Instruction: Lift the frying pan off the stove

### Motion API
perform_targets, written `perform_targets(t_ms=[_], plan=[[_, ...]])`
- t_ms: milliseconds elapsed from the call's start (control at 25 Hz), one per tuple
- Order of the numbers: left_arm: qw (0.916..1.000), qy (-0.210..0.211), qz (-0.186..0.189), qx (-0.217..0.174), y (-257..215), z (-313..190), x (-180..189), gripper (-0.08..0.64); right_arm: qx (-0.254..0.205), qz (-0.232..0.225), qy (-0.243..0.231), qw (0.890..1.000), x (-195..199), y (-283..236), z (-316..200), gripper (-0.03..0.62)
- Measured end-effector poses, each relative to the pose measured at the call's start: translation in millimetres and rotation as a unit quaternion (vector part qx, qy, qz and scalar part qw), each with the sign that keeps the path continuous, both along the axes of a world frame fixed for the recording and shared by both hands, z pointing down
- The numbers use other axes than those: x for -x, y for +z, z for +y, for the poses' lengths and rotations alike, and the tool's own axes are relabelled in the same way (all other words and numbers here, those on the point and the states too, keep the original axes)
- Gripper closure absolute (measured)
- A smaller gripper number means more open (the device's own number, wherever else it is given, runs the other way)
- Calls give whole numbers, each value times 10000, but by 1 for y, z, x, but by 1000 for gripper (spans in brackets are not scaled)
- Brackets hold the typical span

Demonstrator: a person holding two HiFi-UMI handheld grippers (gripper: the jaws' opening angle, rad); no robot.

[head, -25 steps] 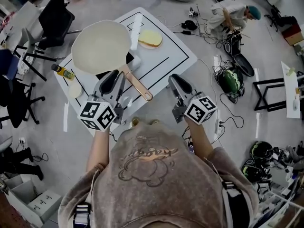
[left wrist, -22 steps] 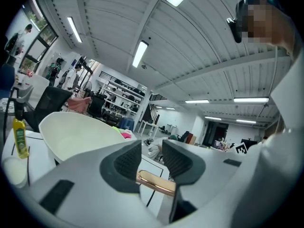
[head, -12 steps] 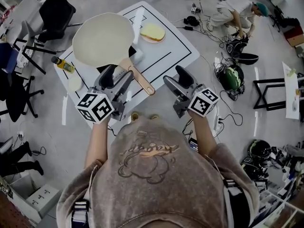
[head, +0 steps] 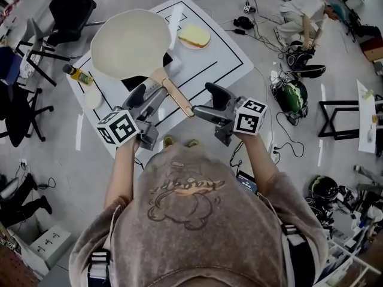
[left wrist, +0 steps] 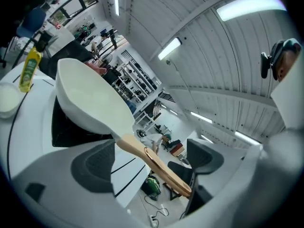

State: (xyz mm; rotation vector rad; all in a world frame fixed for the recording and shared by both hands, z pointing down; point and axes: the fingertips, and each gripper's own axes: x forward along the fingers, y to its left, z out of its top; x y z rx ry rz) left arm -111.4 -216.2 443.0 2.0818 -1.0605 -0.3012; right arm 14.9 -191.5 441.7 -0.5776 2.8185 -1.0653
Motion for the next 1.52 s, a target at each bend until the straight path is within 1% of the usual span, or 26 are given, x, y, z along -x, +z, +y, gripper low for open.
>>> perform_targets(t_ms=[160,360,440,520,680,840,920,1040,1240,1320,1400,1480,1520], plan=[[9996,74,185,204,12,-4,-4,103,184,-35,-471,9987,13,7,0,35],[9982,237,417,372,23,-15,-13,104,517,-137,-997,9936,33,20,-1,48],[9970,313,559,429,27,-19,-17,104,735,-195,-1242,9893,42,25,-1,94],[9959,386,647,501,31,-24,-21,104,922,-273,-1451,9847,50,29,-1,110],[9939,537,751,610,36,-32,-31,106,1034,-198,-1887,9764,63,36,2,155],[9927,593,792,690,40,-41,-38,106,1251,-283,-2381,9627,71,36,12,203],[9914,581,904,743,41,-46,-39,106,1330,-347,-2572,9565,74,36,16,218],[9884,576,1152,803,42,-51,-41,107,1427,-349,-2773,9495,78,35,19,264],[9842,710,1356,885,43,-58,-51,115,1657,-423,-2961,9397,82,36,23,310],[9831,711,1389,956,47,-61,-52,155,1713,-514,-3032,9360,83,33,25,343],[9816,704,1457,1017,49,-62,-50,219,1711,-589,-3092,9336,84,30,27,395],[9788,719,1594,1068,50,-62,-49,228,1742,-626,-3115,9320,85,30,27,400],[9754,717,1760,1119,49,-63,-50,235,1782,-646,-3114,9312,85,30,27,402]])
